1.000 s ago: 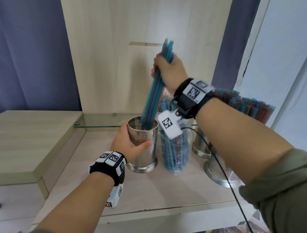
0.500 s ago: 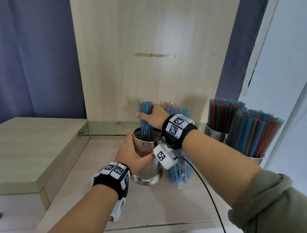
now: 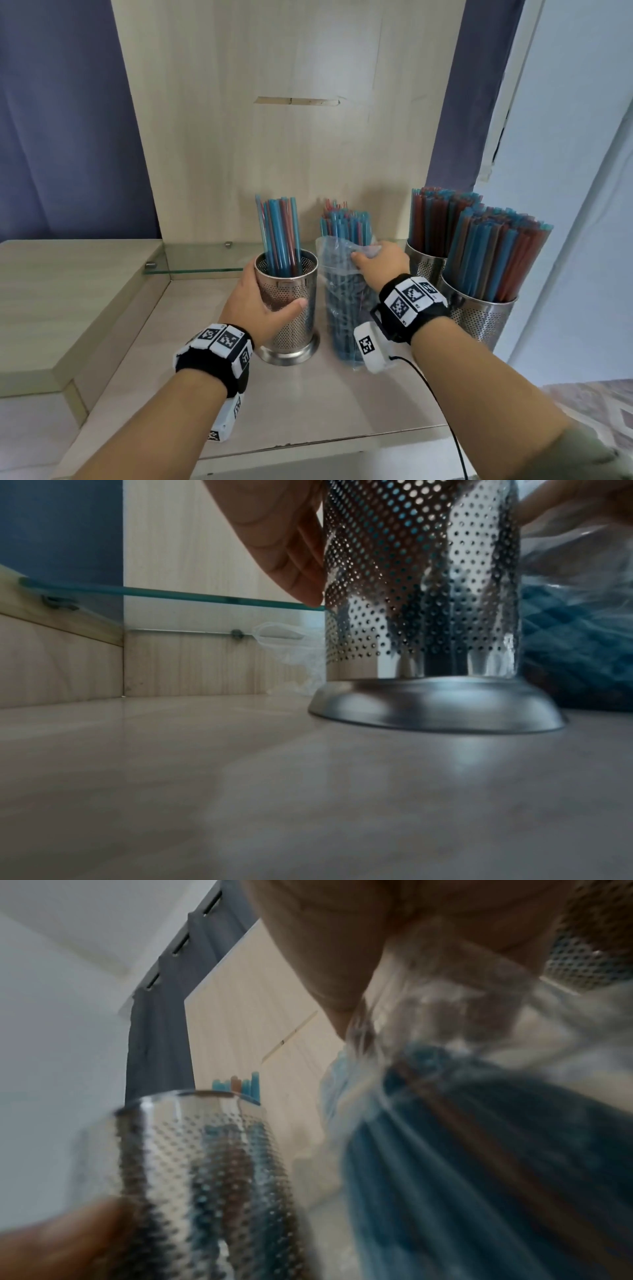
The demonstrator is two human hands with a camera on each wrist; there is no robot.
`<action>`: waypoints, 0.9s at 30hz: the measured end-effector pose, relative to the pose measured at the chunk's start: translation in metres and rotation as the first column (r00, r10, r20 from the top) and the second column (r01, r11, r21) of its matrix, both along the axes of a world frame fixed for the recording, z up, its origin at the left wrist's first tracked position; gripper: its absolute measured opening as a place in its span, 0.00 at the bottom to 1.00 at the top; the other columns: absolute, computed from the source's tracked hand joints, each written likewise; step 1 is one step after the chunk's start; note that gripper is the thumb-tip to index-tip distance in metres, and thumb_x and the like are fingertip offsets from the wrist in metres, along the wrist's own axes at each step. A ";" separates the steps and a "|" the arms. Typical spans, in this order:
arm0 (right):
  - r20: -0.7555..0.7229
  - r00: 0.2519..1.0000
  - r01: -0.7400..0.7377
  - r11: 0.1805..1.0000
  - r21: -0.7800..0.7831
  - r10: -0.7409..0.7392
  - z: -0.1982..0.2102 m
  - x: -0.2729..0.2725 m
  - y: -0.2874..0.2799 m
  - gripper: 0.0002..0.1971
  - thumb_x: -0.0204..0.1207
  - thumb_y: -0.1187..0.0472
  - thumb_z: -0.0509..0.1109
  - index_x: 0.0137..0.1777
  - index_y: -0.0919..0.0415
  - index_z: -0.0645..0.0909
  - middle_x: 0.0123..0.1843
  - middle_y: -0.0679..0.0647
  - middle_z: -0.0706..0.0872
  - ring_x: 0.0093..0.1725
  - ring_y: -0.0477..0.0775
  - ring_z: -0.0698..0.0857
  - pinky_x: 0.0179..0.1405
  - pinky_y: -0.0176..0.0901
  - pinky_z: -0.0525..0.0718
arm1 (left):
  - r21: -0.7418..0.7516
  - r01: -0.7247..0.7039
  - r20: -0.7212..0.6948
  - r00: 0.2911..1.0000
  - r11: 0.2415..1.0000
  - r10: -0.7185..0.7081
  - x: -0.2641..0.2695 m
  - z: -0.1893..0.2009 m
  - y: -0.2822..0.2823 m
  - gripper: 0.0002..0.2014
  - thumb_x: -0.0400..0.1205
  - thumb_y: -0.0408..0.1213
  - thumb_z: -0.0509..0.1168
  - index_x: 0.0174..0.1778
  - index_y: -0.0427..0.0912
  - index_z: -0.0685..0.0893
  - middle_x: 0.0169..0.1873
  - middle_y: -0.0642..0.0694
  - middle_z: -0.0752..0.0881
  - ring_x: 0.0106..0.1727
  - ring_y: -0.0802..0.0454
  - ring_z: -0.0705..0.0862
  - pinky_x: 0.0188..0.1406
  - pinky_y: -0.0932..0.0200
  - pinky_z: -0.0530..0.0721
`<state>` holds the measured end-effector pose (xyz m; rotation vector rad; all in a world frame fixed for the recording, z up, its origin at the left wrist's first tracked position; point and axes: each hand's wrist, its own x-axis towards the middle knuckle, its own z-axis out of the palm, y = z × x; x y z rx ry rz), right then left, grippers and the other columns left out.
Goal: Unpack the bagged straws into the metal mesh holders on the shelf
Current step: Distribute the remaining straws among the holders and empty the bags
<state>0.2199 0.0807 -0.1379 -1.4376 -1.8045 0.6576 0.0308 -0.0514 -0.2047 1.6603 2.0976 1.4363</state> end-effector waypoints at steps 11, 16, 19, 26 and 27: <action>-0.437 0.876 -0.245 0.969 -0.036 0.205 -0.040 0.045 -0.034 0.30 0.82 0.58 0.69 0.81 0.66 0.65 0.70 0.55 0.81 0.60 0.49 0.83 0.51 0.30 0.83 | -0.015 -0.262 -0.188 0.949 0.965 0.254 0.018 0.019 -0.018 0.66 0.61 0.63 0.80 0.85 0.40 0.47 0.81 0.39 0.62 0.81 0.41 0.61 0.81 0.42 0.60; -0.515 0.805 -0.345 0.939 -0.001 0.295 -0.049 0.070 -0.050 0.09 0.77 0.60 0.75 0.55 0.62 0.82 0.45 0.54 0.92 0.44 0.53 0.91 0.52 0.59 0.89 | 0.262 -0.030 -0.359 0.925 0.965 0.127 0.067 0.040 -0.048 0.44 0.66 0.63 0.73 0.73 0.41 0.70 0.57 0.49 0.77 0.56 0.56 0.74 0.61 0.59 0.76; -0.534 0.750 -0.423 0.904 0.068 0.391 -0.048 0.079 -0.062 0.05 0.77 0.62 0.76 0.42 0.61 0.83 0.37 0.55 0.90 0.38 0.55 0.88 0.48 0.63 0.87 | 0.010 0.102 -0.209 0.973 0.995 -0.098 0.085 0.037 -0.046 0.42 0.65 0.68 0.72 0.72 0.51 0.71 0.56 0.60 0.78 0.54 0.66 0.78 0.56 0.62 0.82; -0.515 0.599 -0.614 0.764 0.196 0.613 -0.037 0.081 -0.070 0.08 0.72 0.57 0.74 0.35 0.45 0.81 0.68 0.48 0.81 0.76 0.48 0.74 0.73 0.50 0.73 | -0.084 0.172 -0.073 0.981 0.981 -0.178 0.097 0.041 -0.029 0.49 0.58 0.61 0.82 0.72 0.49 0.69 0.66 0.57 0.80 0.67 0.59 0.79 0.71 0.50 0.79; -0.531 0.569 -0.643 0.742 0.189 0.628 -0.034 0.083 -0.068 0.10 0.74 0.61 0.74 0.35 0.46 0.80 0.63 0.50 0.83 0.69 0.50 0.81 0.66 0.48 0.78 | -0.078 0.157 -0.076 0.984 0.984 -0.163 0.098 0.044 -0.026 0.52 0.59 0.60 0.83 0.76 0.48 0.65 0.70 0.54 0.78 0.71 0.56 0.77 0.74 0.50 0.76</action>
